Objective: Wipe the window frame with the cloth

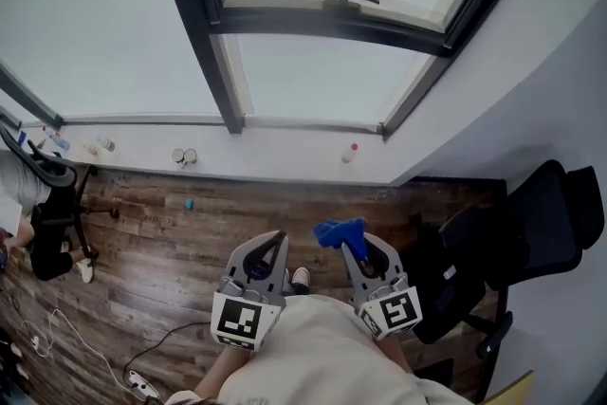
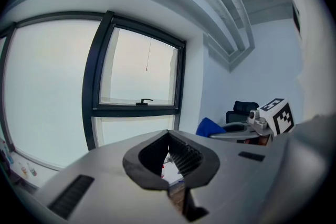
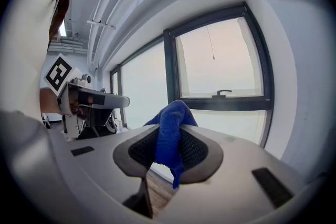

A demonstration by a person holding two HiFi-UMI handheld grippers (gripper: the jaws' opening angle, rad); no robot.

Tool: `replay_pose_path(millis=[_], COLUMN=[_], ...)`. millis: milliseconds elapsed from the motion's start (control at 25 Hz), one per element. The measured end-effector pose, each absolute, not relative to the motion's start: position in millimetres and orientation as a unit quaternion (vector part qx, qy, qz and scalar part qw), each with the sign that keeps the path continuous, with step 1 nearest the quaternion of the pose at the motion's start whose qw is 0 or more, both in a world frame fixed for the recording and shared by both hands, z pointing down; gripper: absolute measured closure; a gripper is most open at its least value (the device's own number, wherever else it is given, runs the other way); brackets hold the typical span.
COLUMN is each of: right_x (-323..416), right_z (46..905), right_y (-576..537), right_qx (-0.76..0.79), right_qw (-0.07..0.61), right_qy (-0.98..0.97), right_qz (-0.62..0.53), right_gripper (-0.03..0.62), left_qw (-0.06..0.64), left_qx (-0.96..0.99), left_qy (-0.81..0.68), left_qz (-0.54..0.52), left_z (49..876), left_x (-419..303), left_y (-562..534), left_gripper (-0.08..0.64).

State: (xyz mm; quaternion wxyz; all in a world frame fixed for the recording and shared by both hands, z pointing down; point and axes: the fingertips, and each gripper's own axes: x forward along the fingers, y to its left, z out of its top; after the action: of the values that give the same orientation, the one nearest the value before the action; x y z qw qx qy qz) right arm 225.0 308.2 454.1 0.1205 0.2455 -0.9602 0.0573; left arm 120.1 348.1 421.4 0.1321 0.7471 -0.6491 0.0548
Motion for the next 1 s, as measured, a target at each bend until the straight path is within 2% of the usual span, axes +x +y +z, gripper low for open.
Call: replay_pose_path(millis=[480,760,1000], right_x=[195.7,137.1,53.0], right_z=[456.5,466.0,436.9], right_y=[288.2,257.3,224.4], right_qx=[0.203,0.203,0.209], right_qw=[0.105,0.116,0.093], right_qy=[-0.971,-0.968,-0.971], right_qz=[0.074,0.09,0.068], right_gripper=[0.489,0.489,0.489], left_qw=[0.144,0.166,0.137], left_qx=[0.74,0.732,0.749], left_qy=[-0.655,-0.658,-0.646], left_qz=[0.055,0.06,0.058], left_z=[428.0,442.5,412.6], left_x=[111.1,48.0,-23.9], left_y=[326.8,301.7,268.1], left_gripper=[0.551,0.551,0.551])
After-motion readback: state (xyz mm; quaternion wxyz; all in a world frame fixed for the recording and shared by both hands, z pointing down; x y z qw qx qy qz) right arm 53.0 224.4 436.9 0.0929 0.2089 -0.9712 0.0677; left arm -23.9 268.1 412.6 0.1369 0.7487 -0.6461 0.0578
